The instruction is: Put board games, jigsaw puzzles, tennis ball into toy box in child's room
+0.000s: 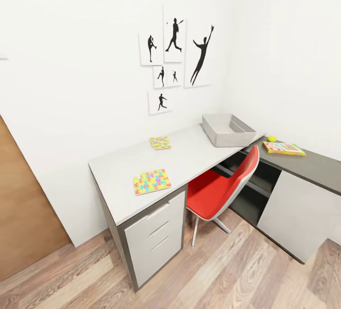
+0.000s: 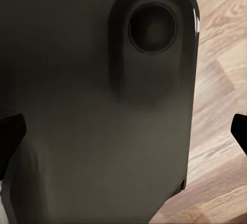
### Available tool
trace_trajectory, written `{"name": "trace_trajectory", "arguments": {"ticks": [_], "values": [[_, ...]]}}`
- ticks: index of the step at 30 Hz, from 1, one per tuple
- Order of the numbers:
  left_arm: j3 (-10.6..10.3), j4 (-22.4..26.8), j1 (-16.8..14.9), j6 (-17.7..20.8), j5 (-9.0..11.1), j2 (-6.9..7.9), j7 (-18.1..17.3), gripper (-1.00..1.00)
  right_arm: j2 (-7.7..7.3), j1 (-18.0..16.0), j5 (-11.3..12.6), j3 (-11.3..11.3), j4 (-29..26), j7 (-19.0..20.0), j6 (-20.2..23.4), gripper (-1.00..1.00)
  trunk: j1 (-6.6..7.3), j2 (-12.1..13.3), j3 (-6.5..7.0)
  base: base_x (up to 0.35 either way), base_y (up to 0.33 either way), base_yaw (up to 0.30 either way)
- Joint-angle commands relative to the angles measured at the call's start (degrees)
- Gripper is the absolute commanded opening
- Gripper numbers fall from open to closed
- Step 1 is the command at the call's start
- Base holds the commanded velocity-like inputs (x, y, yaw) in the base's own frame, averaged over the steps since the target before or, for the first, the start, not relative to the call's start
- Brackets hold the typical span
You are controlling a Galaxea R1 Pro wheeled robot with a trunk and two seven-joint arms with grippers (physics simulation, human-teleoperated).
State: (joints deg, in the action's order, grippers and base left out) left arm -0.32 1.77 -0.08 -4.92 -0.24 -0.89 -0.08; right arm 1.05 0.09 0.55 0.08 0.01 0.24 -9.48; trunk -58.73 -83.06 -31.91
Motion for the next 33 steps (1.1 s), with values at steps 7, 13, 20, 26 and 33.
{"name": "trace_trajectory", "arguments": {"ticks": [7,13,20,26,33], "values": [[0.0,0.0,0.0,-0.2,0.0,0.01,0.0,1.00,0.03,0.0,0.1,0.0,0.0,0.0,-0.2,1.00,0.00,0.0,-0.51,0.000,0.000,-0.204],[0.0,0.0,0.0,-0.2,0.0,0.01,0.0,1.00,0.07,0.0,0.1,0.0,0.0,0.0,-0.2,1.00,0.00,0.0,-0.90,0.000,0.000,-0.204],[0.0,0.0,0.0,-0.2,0.0,0.01,0.0,1.00,0.09,0.0,0.0,0.0,0.0,0.0,-0.2,1.00,0.00,0.0,-1.37,0.000,0.000,-0.204],[0.0,0.0,0.0,-0.2,0.0,0.01,0.0,1.00,0.09,0.0,0.0,0.0,0.0,0.0,-0.2,1.00,0.00,0.0,-1.77,0.000,0.000,-0.204],[0.0,0.0,0.0,-0.2,0.0,0.01,0.0,1.00,0.09,0.0,0.0,0.0,0.0,0.0,-0.2,1.00,0.00,0.0,-2.25,0.000,0.000,-0.204]]}}
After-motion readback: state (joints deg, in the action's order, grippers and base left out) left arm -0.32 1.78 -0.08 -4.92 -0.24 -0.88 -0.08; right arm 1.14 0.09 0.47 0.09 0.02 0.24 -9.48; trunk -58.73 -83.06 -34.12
